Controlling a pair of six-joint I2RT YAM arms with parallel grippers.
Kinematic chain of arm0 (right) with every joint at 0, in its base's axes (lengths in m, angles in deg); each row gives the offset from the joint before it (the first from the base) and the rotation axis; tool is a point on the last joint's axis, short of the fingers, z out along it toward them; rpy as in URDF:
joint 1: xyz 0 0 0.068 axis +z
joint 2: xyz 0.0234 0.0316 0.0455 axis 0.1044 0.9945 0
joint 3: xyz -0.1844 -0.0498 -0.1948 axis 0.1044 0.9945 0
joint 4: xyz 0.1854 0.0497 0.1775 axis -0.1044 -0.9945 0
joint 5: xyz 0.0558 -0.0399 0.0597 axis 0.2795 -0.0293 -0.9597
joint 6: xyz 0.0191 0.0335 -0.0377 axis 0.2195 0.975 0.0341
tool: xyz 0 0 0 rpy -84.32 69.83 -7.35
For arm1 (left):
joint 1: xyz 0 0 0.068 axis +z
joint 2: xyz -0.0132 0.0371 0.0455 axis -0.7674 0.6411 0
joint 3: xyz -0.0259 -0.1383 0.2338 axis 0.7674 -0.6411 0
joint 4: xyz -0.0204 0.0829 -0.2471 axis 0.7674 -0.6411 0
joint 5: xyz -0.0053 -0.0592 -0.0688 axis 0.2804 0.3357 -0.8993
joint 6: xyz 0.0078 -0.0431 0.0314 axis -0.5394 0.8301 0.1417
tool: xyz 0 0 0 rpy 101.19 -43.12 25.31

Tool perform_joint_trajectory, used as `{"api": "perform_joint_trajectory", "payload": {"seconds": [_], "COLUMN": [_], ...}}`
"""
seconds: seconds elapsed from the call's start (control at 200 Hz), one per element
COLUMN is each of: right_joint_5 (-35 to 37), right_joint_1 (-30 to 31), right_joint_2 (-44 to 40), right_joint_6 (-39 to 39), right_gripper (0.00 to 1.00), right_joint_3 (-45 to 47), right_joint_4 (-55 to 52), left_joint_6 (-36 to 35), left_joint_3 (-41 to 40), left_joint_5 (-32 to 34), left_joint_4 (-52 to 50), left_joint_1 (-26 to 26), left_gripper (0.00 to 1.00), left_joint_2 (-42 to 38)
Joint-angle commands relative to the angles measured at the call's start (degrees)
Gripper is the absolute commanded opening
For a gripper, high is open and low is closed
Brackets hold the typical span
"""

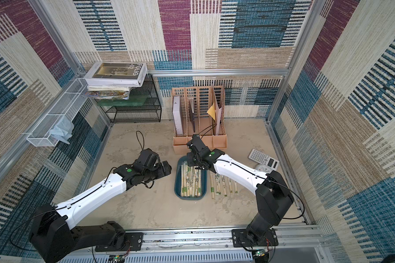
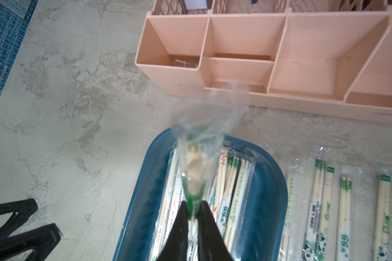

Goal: Take the paired disposable chopsticks out of the storage box
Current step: Place the paired disposable chopsticks at the center of the board.

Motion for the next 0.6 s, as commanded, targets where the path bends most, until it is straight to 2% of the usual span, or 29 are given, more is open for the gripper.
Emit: {"api": "perform_joint_trajectory", "payload": {"seconds": [0.0, 0.591], "right_joint_5": [-0.16, 0.91], "right_joint_1": [0.05, -1.79], "right_joint_2": [0.02, -6.40], "right_joint_6": [-0.06, -1.45], "right_gripper": [0.12, 0.10], "right_joint_3": [0.25, -2.39], "right_joint_4": [0.31, -2.42], "left_joint_6": [-0.33, -0.83], "left_joint_3": [0.31, 1.18], "left_joint_5": [-0.33, -0.76], "left_joint_4": [1.27, 1.29], "left_joint_1": [0.10, 0.10], "left_gripper": [0.99, 0.99], "left_joint_2": [0.19, 0.62]}}
